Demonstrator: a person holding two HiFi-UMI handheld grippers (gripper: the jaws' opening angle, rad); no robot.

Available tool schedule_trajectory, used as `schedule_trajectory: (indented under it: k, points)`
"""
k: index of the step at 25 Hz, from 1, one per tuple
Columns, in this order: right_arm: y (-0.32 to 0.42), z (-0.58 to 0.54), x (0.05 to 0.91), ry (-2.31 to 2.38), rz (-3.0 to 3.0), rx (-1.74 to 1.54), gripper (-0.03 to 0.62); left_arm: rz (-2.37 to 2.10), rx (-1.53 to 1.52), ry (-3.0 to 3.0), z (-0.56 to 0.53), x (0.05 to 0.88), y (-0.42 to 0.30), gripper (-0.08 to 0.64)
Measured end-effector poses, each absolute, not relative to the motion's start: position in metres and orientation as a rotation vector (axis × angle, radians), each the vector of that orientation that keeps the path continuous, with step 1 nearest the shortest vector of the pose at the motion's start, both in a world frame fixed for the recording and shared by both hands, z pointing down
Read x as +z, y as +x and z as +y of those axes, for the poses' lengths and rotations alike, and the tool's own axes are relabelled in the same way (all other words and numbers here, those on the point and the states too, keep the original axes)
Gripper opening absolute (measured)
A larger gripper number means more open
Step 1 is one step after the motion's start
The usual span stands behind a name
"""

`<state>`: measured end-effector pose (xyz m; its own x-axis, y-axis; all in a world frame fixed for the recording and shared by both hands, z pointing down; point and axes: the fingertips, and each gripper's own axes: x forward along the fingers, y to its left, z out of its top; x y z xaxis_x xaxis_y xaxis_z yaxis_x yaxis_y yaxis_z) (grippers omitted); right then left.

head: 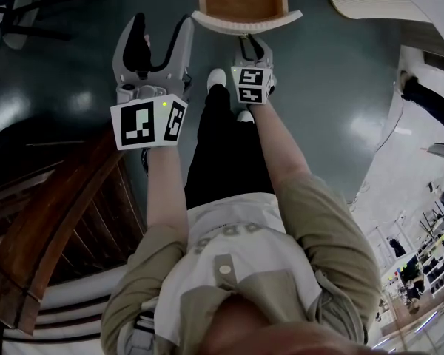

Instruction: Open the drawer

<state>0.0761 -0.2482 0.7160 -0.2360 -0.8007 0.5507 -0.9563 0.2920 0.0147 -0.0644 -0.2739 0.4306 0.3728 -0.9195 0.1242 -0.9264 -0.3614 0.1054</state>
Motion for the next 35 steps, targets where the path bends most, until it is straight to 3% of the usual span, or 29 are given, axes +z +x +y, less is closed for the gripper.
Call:
schedule_trajectory:
  k: [35]
  points:
    - [0.077, -0.226, 0.721, 1.489, -2.107, 0.428, 0.103, -1.73, 0.138, 2.396, -0.244, 0.433, -0.075, 0.308]
